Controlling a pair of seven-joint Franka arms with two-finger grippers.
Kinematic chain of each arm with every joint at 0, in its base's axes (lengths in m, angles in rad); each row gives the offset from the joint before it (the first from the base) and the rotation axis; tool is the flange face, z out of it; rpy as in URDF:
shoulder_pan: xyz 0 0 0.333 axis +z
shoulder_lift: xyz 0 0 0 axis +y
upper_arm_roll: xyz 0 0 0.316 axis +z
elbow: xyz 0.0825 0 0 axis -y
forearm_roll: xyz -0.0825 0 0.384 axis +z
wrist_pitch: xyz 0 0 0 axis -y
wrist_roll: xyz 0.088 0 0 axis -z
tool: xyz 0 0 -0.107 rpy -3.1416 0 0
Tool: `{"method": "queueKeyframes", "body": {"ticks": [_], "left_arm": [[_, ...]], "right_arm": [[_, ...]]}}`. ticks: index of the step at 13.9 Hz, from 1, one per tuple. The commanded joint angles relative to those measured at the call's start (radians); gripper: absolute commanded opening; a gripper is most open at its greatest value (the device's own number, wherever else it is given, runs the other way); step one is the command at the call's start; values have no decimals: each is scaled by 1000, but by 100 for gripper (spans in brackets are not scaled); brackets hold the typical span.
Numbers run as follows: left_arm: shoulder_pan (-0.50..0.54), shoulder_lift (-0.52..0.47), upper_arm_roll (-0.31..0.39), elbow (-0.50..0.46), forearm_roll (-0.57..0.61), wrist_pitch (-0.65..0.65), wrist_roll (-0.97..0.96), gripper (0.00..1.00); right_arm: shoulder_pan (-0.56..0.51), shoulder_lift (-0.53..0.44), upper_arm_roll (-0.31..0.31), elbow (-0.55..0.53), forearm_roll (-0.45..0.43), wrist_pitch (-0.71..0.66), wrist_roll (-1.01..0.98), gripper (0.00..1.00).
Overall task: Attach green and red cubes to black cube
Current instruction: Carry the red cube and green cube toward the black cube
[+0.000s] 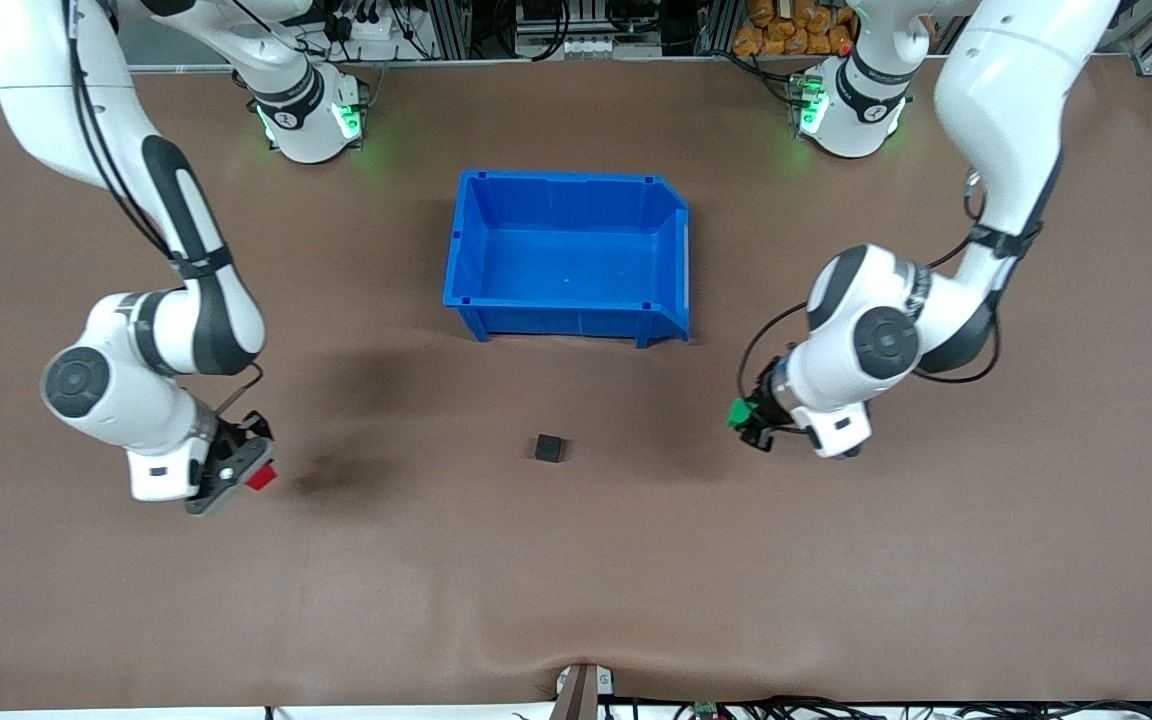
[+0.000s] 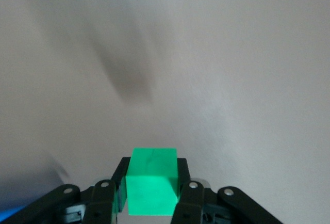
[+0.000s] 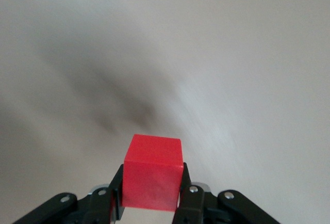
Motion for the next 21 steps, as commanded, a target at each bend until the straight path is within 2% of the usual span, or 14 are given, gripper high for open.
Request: {"method": "queueKeyframes", "body": {"ticks": [1,6,11,17,21], "left_arm": [[-66,88,7,129,19,-24,-181,0],[-124,171,10,231,24,-24,-226,0],[-252,225,113,316,18,-23,-259,0],[-232,216,119,311,26,-24,-243,0],[-203,202,118,313,18,-24,-240,0]], "right_arm": [[-3,32,61,37,7,-14,-127,0],[11,107,166,110,7,-17,-252,0],[73,127,171,125,9,-14,-249,0],[96,135,171,173,3,-23,-263,0],[115,163,171,256,6,-137,-247,0]]}}
